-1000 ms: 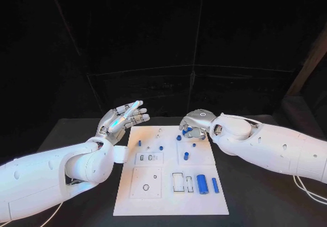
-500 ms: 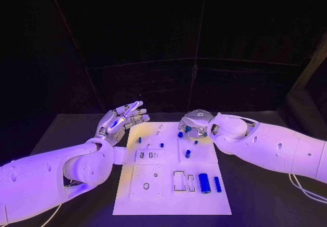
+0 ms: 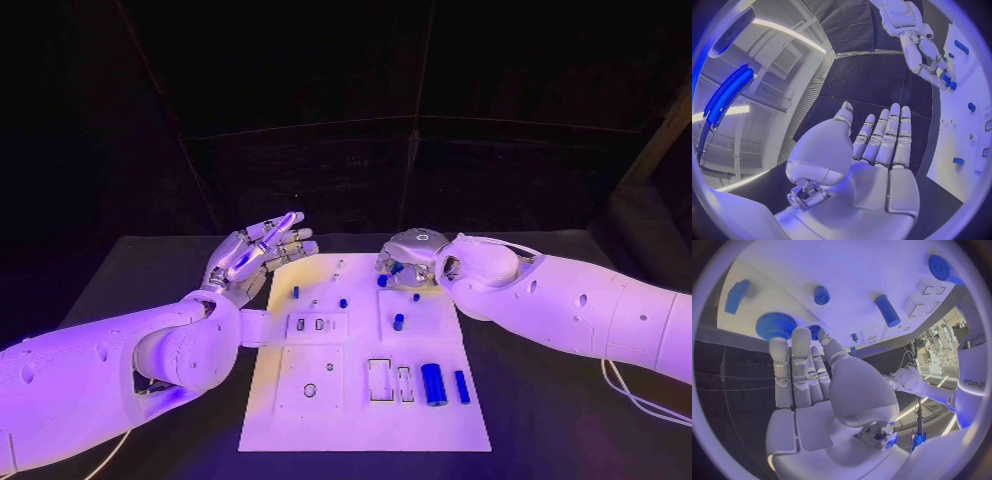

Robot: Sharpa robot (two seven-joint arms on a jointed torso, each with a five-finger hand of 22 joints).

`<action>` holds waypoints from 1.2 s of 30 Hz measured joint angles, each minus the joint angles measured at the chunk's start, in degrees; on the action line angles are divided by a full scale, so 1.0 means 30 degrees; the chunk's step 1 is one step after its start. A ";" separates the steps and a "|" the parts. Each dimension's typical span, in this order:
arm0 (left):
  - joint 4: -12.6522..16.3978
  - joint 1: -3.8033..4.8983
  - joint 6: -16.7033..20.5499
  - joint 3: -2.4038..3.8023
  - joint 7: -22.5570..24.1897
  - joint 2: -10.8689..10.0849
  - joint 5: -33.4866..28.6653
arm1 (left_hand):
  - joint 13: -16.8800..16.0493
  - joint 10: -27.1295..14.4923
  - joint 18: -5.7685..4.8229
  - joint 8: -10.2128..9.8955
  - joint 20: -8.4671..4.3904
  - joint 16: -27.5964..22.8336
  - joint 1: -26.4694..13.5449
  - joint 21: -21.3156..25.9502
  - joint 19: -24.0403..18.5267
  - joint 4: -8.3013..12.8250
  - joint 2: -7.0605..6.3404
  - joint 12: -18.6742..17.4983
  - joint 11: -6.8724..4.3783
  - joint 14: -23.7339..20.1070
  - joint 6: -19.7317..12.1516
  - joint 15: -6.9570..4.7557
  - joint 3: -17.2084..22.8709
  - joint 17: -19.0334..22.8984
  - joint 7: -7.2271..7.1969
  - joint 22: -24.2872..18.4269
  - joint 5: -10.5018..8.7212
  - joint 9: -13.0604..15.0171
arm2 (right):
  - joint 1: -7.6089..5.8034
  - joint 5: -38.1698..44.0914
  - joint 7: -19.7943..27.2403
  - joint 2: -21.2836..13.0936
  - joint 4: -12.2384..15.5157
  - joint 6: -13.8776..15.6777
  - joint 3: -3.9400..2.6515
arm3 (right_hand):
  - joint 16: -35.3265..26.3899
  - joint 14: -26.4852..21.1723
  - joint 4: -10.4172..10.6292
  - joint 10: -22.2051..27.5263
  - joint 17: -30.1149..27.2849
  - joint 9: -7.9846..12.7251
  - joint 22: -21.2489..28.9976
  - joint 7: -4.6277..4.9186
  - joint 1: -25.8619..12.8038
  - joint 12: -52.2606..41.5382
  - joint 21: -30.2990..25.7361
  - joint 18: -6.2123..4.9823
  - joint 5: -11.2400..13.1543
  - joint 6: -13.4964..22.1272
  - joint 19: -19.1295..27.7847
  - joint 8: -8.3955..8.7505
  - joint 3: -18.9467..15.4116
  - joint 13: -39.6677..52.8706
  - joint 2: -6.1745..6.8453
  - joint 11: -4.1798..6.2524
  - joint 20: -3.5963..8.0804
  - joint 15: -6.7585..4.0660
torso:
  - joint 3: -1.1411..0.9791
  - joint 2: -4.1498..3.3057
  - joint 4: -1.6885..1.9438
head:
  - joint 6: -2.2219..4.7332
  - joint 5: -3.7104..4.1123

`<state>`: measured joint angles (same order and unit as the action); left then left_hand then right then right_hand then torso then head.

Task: Assemble the parts on the task board

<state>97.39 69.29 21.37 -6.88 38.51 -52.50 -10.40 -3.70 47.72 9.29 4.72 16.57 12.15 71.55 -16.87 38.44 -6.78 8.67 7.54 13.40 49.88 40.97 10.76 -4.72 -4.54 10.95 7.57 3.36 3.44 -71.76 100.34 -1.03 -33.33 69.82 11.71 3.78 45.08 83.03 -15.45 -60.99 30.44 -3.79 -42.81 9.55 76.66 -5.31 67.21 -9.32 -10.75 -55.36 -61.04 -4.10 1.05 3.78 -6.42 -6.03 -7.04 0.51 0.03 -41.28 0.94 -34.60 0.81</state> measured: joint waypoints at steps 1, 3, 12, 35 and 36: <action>0.0000 0.0000 -0.0020 0.0000 0.0000 0.0000 -0.0001 | 0.0000 -0.0001 0.0001 0.0000 0.0000 0.0000 0.0000 0.0000 0.0000 0.0000 0.0000 0.0000 0.0000 0.0000 0.0000 0.0000 0.0000 0.0001 0.0000 0.0000 0.0000 0.0000 | -0.0001 -0.0043 0.0000 0.0048 -0.0062 -0.0033 0.0000 | 0.0086 0.0000 0.0025 0.0067 0.0048 0.0000 -0.0060 0.0000 0.0000 0.0000 0.0077 -0.0001 0.0000 0.0000 -0.0035 0.0000 0.0027 0.0000 0.0000 -0.0067 0.0035 0.0000 | 0.0004 -0.0005 0.0000 | -0.0016 0.0000; 0.0000 0.0000 -0.0073 0.0000 -0.0001 0.0003 -0.0002 | 0.0000 0.0000 0.0001 0.0000 0.0000 0.0000 0.0000 0.0000 0.0000 0.0000 0.0000 0.0000 0.0000 0.0000 0.0000 0.0000 0.0000 0.0000 -0.0001 -0.0018 0.0000 0.0000 | -0.0002 -0.0128 0.0001 0.0150 -0.0194 -0.0117 0.0000 | 0.0099 0.0000 0.0081 0.0070 0.0138 0.0000 -0.0114 0.0000 -0.0005 0.0000 0.0135 0.0000 0.0000 0.0000 -0.0035 0.0000 0.0082 -0.0005 -0.0005 -0.0071 0.0034 0.0000 | 0.0007 -0.0009 0.0004 | -0.0049 0.0007; -0.0031 0.0005 -0.0232 0.0001 -0.0003 0.0040 -0.0005 | -0.0002 0.0000 0.0002 0.0000 -0.0006 0.0000 0.0073 0.0000 0.0123 0.0053 0.0073 0.0000 0.0001 0.0069 0.0135 0.0070 0.0054 0.0007 -0.0002 -0.0028 0.0000 0.0001 | -0.0011 -0.0331 -0.0004 0.0537 -0.0655 -0.0597 -0.0002 | 0.0609 -0.0001 0.0150 0.0069 0.0669 -0.0001 -0.0391 0.0000 -0.0128 0.0000 0.0283 -0.0002 0.0075 0.0000 -0.0173 -0.0001 0.0378 -0.0020 -0.0128 -0.0070 0.0029 0.0000 | 0.0007 -0.0020 0.0027 | -0.0185 0.0035; -0.0118 0.0050 -0.0334 0.0003 -0.0022 0.0033 0.0060 | -0.0004 0.0068 0.0001 -0.0001 0.0006 0.0000 0.0163 0.0000 0.0134 0.0237 0.0163 -0.0073 -0.0068 0.0136 0.0342 0.0002 0.0238 0.0045 0.0065 -0.0086 0.0064 0.0002 | -0.0061 -0.0457 -0.0146 0.1010 -0.1232 -0.1783 -0.0029 | 0.2310 -0.0002 -0.0006 -0.0534 0.2349 -0.0016 -0.1681 -0.0263 -0.0284 -0.0165 0.1180 0.0297 0.0178 -0.0937 -0.0872 -0.0054 0.1878 -0.0035 -0.0489 0.0174 0.0148 0.0000 | 0.0011 -0.0059 0.0004 | -0.0425 -0.0046; -0.0121 0.0051 -0.0340 0.0003 -0.0023 0.0033 0.0066 | -0.0003 0.0067 0.0000 -0.0001 0.0005 0.0000 0.0163 0.0000 0.0134 0.0237 0.0163 -0.0073 -0.0068 0.0136 0.0341 0.0003 0.0238 0.0044 0.0065 -0.0085 0.0064 0.0002 | -0.0063 -0.0458 -0.0146 0.1033 -0.1242 -0.1783 -0.0030 | 0.2451 -0.0002 -0.0004 -0.0598 0.2497 -0.0016 -0.1804 -0.0275 -0.0311 -0.0165 0.1246 0.0300 0.0228 -0.1036 -0.0925 -0.0045 0.2071 -0.0035 -0.0516 0.0173 0.0094 0.0000 | 0.0011 -0.0064 0.0004 | -0.0432 -0.0057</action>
<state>97.02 69.44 20.36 -6.87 38.44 -52.40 -10.20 -3.71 47.92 9.28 4.72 16.58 12.15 72.04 -16.87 38.84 -6.07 9.16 7.32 13.20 50.29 41.99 10.77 -4.01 -4.40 11.14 7.32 3.55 3.45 -71.95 98.96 -1.47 -30.24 66.10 6.36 3.69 52.44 83.02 -15.47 -62.78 37.93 -3.84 -48.22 8.72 75.72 -5.80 70.95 -8.42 -10.07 -58.47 -63.82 -4.24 7.26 3.68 -7.97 -5.51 -6.76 0.51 0.07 -41.47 0.95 -35.89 0.64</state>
